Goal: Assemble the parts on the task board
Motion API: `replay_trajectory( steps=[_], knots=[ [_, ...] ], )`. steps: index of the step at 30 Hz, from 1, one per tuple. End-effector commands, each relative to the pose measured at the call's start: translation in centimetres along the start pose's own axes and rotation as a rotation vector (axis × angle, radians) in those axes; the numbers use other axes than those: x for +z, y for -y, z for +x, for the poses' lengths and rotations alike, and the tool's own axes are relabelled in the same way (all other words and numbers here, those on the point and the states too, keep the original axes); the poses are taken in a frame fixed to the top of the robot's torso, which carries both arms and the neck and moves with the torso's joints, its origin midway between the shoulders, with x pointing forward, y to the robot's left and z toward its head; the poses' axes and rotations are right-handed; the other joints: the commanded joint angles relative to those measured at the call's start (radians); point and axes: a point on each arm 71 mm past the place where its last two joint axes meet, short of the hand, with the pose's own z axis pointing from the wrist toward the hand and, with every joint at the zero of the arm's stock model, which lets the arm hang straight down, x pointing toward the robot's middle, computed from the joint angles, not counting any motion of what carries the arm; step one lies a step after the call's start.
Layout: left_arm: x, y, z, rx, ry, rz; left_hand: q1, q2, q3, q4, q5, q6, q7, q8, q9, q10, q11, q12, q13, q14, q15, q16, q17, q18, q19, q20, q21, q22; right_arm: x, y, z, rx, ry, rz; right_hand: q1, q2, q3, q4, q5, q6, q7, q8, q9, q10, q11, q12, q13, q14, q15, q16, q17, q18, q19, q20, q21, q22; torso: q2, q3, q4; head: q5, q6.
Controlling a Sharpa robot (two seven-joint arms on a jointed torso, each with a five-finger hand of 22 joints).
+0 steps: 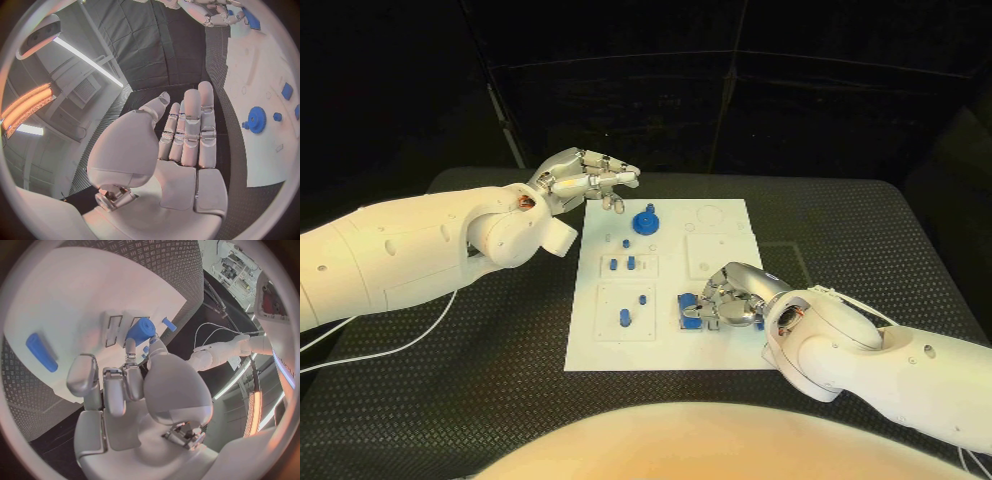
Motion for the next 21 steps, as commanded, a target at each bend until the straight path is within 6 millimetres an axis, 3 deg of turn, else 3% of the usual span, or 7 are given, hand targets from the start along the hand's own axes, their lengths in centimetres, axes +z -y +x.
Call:
replay_trajectory(
  steps=[1,7,21],
  knots=[
    [0.09,0.13,0.18,-0.005,-0.014,0.006,-0.002,0.01,-0.006,0.0,-0.005,-0.004,-0.005,0.005,0.001,-0.005,-0.001,0.006,0.001,-0.005,0.001,-0.004,-0.001,0.006,0.004,0.003,-0.006,-0.002,0.16,0.12,0.11,-0.024,-0.006,-0.002,0.012,0.013,-0.001,-0.005,-0.003,0.007,0.0,0.006,0.002,0.018,-0.008,0.001,0.082,0.098,-0.008,0.005,0.237,-0.009,0.002,-0.006,-0.004,0.002,0.002,0.0002,0.0012,-0.001,0.0],
    [0.07,0.12,0.11,-0.004,-0.012,0.005,-0.002,0.01,-0.006,0.0,-0.005,-0.004,-0.005,0.005,0.001,-0.005,-0.001,0.006,0.001,-0.005,0.001,-0.004,-0.001,0.006,0.004,0.003,-0.006,-0.002,0.44,0.44,0.01,-0.037,0.011,0.014,0.029,0.032,0.001,-0.012,0.001,0.008,-0.003,0.006,0.004,0.019,-0.011,0.002,0.083,0.098,-0.01,0.005,0.236,-0.009,0.002,-0.007,-0.004,0.002,0.0,-0.0005,0.0005,0.0,0.0],
    [0.07,0.11,0.08,-0.004,-0.011,0.005,-0.002,0.01,-0.006,0.0,-0.005,-0.004,-0.005,0.005,0.001,-0.005,-0.001,0.006,0.001,-0.005,0.001,-0.004,-0.001,0.006,0.004,0.003,-0.006,-0.002,0.67,0.32,0.05,-0.044,0.019,-0.001,0.041,0.037,0.0,-0.019,0.002,0.01,-0.004,0.007,0.006,0.021,-0.012,0.004,0.086,0.098,-0.011,0.005,0.236,-0.009,0.002,-0.008,-0.004,0.003,0.0,-0.0001,0.0011,-0.001,0.0]
  ],
)
